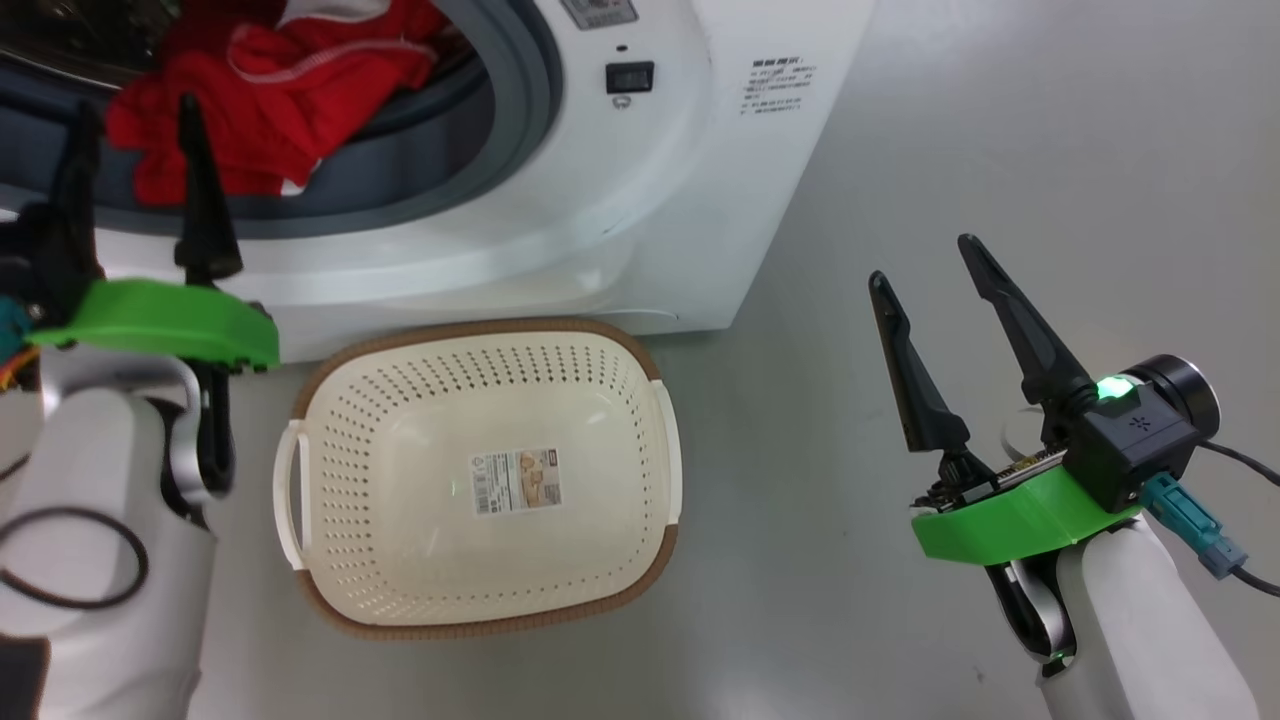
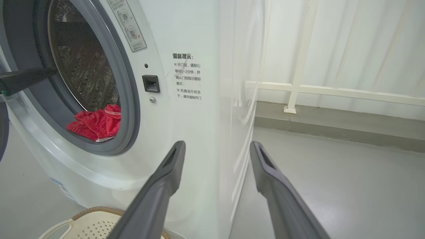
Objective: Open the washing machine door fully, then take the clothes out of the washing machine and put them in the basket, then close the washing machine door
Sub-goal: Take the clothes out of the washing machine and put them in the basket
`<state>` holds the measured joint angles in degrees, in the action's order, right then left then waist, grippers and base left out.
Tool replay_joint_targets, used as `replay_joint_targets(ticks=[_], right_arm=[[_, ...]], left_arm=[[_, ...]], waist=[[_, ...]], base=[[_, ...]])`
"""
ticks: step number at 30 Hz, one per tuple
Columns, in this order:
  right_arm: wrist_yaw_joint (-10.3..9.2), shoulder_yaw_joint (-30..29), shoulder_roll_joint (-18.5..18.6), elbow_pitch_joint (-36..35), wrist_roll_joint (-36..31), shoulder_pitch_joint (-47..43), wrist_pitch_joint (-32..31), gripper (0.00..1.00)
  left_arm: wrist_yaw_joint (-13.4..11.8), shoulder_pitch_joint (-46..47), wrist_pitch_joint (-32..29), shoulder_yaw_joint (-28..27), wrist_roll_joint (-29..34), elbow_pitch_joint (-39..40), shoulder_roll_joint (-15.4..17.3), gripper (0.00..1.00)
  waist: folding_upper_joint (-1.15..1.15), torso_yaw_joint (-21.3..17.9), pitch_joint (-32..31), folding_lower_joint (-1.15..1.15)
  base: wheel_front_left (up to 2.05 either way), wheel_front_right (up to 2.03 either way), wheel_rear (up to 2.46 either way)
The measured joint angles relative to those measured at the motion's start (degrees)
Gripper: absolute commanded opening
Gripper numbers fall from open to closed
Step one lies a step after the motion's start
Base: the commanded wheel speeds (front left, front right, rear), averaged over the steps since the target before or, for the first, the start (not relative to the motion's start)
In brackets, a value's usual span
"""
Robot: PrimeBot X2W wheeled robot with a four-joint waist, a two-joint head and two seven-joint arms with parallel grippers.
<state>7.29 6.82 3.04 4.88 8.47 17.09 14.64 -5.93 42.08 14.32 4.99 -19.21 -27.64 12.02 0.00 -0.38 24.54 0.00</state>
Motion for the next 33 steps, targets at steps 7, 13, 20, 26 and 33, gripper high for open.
replay_joint_targets(ticks=[7, 13, 20, 26, 33], right_arm=[[0.0, 0.7, 0.1, -0.2, -0.8, 1.4, 0.0, 1.0], [0.0, 1.5, 0.1, -0.4, -1.0, 3.2, 0.0, 1.0], [0.0, 2.8, 0.1, -0.1, -1.0, 3.3, 0.0, 1.0], [0.0, 4.5, 0.1, 0.7, -0.6, 3.4, 0.0, 1.0], [0.0, 5.9, 0.1, 1.9, 1.3, 3.4, 0.0, 1.0]], left_arm=[[0.4, 7.4, 0.2, -1.1, -0.6, -9.2, 0.1, 1.0], [1.5, 13.3, -2.9, -1.1, -0.8, -17.8, 1.7, 1.0], [1.9, 18.3, -8.5, 0.5, -0.3, -25.8, 3.9, 1.0], [0.8, 20.5, -14.8, 2.4, 1.1, -31.2, 5.7, 1.0], [-0.9, 21.6, -18.1, 5.5, 4.3, -34.0, 7.3, 1.0]], waist=[[0.0, -0.8, 3.9, 0.0], [0.0, -2.2, 6.2, 0.0], [0.0, -3.7, 7.5, 0.0], [0.0, -5.1, 7.5, 0.0], [0.0, -6.9, 7.0, 0.0]], base=[[0.0, 0.0, 0.0], [0.0, 0.0, 0.0], [0.0, 0.0, 0.0], [0.0, 0.0, 0.0], [0.0, 0.0, 0.0]])
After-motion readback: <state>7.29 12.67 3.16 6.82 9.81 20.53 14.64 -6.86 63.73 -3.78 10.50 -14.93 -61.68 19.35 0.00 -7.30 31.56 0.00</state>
